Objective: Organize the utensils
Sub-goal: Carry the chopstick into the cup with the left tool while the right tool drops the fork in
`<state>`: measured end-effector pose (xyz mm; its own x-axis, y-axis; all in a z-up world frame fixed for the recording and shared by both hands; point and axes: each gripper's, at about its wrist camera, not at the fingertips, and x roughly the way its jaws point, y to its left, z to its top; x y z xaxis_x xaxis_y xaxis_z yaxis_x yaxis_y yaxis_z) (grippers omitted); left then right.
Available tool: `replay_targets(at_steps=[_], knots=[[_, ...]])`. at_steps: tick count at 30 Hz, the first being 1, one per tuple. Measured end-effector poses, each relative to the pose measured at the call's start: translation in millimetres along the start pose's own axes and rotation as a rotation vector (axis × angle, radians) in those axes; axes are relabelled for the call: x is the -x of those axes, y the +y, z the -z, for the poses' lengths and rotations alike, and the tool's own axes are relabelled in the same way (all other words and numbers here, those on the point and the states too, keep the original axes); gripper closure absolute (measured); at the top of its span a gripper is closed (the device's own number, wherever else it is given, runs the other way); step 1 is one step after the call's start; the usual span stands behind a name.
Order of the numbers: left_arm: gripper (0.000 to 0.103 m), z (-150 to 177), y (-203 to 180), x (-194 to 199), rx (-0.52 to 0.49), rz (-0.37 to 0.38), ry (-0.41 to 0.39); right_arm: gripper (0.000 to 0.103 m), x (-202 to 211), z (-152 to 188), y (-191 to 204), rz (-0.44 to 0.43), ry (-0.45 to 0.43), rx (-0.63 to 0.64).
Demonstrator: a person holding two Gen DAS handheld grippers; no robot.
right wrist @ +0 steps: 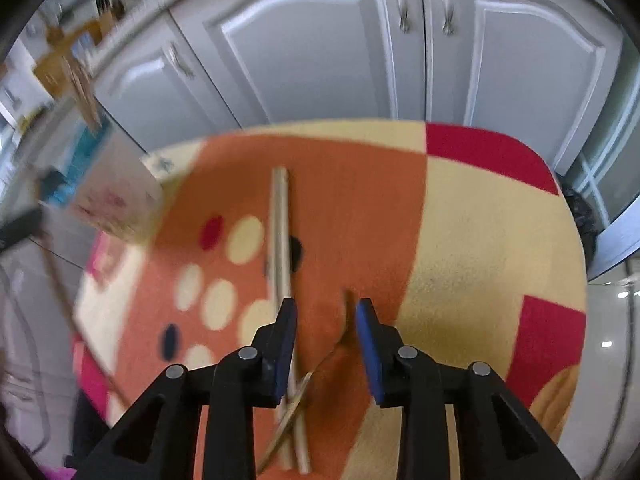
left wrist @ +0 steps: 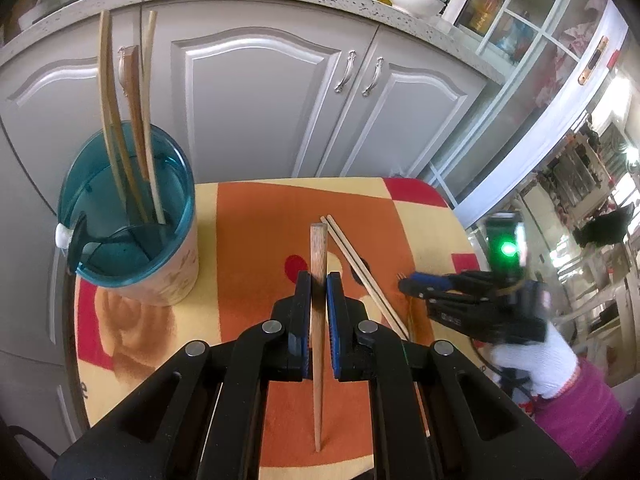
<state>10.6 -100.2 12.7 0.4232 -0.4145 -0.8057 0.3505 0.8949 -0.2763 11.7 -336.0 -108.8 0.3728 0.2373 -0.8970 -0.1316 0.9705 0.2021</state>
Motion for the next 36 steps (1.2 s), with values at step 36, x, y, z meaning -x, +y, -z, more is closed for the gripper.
replay_targets(at_steps=[36], knots=[[0.097, -66, 52, 178, 0.005, -0.017, -0.239, 0.101, 177, -84, 112, -0.214, -0.411, 0.219]])
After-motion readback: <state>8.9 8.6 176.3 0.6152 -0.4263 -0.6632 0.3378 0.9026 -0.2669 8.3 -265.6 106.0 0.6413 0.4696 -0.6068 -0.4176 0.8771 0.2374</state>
